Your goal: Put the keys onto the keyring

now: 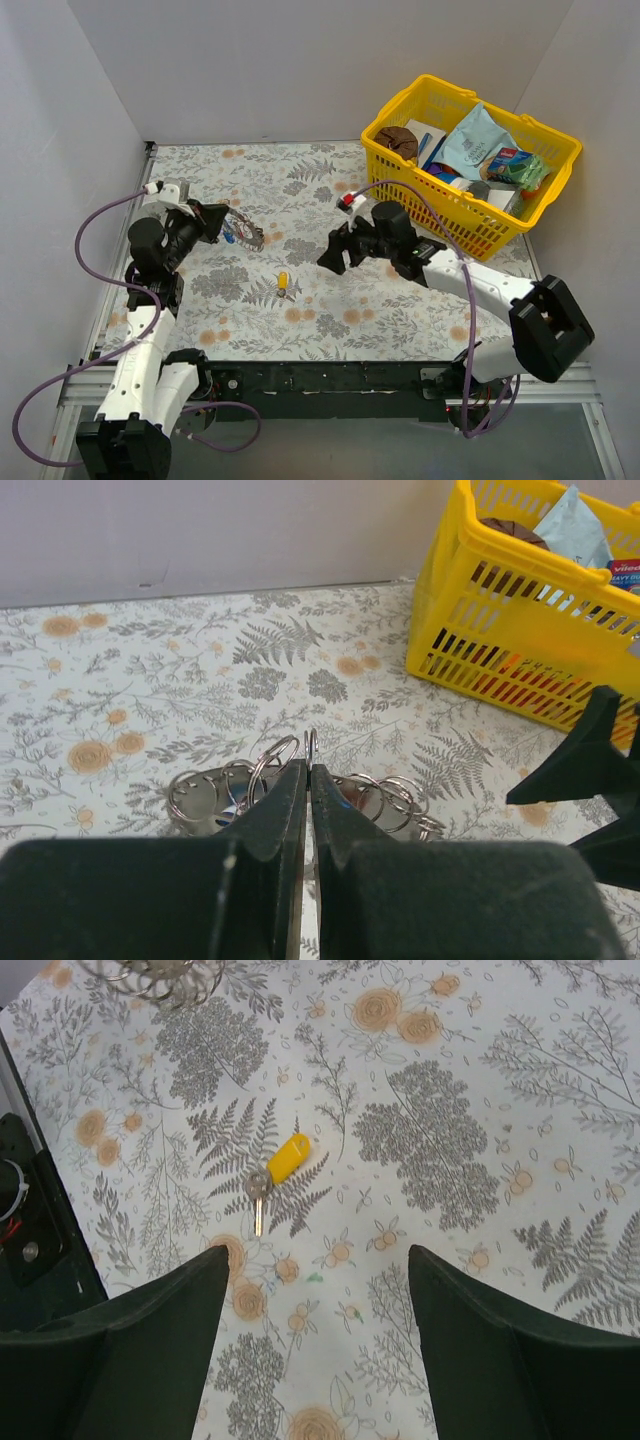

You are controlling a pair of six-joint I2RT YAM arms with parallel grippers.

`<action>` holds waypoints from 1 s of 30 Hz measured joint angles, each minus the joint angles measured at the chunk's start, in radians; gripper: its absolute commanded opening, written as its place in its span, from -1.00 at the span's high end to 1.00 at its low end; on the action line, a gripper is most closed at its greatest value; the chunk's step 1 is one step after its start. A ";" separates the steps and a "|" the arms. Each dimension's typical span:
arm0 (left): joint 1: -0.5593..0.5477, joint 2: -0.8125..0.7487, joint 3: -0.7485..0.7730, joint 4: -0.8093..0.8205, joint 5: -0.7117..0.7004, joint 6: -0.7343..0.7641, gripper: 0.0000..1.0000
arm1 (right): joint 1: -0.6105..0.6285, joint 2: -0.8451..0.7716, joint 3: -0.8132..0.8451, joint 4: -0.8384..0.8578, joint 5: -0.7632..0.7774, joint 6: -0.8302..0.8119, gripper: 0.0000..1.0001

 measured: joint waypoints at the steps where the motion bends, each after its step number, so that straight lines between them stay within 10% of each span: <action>1: 0.000 0.003 0.016 -0.006 -0.004 0.003 1.00 | 0.017 0.032 0.035 -0.018 0.020 -0.010 -0.52; 12: 0.001 0.002 0.101 -0.049 -0.090 0.043 1.00 | 0.214 0.384 0.376 -0.183 0.193 -0.043 0.00; 30: 0.002 -0.066 0.171 -0.158 -0.211 0.124 1.00 | 0.411 0.674 0.586 -0.325 0.458 -0.022 -0.04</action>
